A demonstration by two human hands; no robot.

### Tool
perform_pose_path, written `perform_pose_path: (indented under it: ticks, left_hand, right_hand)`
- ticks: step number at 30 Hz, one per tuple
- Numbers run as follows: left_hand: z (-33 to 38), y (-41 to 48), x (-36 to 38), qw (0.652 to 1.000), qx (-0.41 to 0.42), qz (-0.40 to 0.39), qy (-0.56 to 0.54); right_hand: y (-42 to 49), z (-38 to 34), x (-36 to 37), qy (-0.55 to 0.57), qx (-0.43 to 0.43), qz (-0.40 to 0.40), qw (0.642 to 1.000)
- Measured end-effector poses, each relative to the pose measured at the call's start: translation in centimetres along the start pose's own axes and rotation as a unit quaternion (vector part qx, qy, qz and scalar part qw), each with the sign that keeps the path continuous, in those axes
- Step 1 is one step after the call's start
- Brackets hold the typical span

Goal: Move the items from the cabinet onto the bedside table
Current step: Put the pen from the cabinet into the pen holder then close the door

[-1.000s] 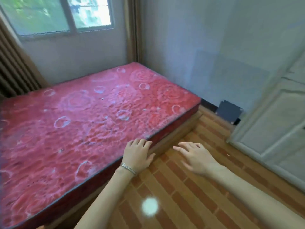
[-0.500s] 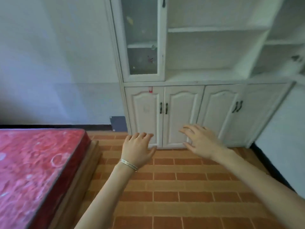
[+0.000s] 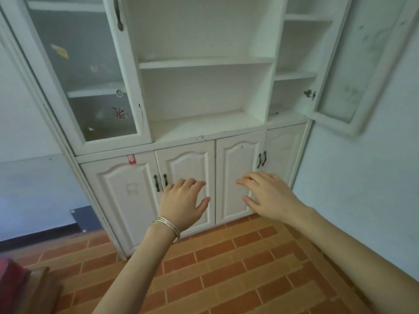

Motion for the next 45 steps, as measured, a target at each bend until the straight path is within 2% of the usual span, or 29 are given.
perform_pose_path:
  ticks: [8, 18, 25, 30, 36, 40, 45]
  left_hand:
    - [1.7, 13.2, 3.8, 0.996, 0.088, 0.008, 0.000]
    - [12.1, 23.7, 13.6, 0.982, 0.188, -0.029, -0.016]
    - [22.1, 31.7, 20.4, 0.977, 0.208, -0.051, -0.020]
    - [28.8, 37.6, 23.0, 0.979, 0.201, -0.041, -0.012]
    - [32.2, 43.0, 28.1, 0.981, 0.180, -0.076, 0.012]
    - [33.9, 47.2, 31.0, 0.981, 0.180, -0.070, 0.006]
    - [34.8, 53.2, 35.0, 0.983, 0.171, -0.072, -0.012]
  right_hand:
    - [5.9, 9.6, 1.6, -0.009, 0.062, 0.012, 0.998]
    - [3.2, 24.1, 5.8, -0.031, 0.143, 0.002, 0.989]
    - [1.1, 37.5, 8.6, -0.043, 0.151, 0.002, 0.988]
    - [1.0, 46.6, 9.4, -0.067, 0.115, -0.011, 0.991]
    - [2.7, 53.8, 11.1, -0.044, 0.093, -0.003, 0.995]
    - [4.0, 58.3, 13.4, -0.034, 0.088, -0.004, 0.996]
    - [7.0, 64.9, 16.8, -0.030, 0.084, -0.037, 0.995]
Point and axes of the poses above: each hand's wrist, its own y-axis towards the middle knuckle, its own x-axis out of the palm, z = x × y, the point moved 8 cm from there along y, towards the middle knuckle, and after that the axes turned 12 degrees about -x, right-handed, at the moved point
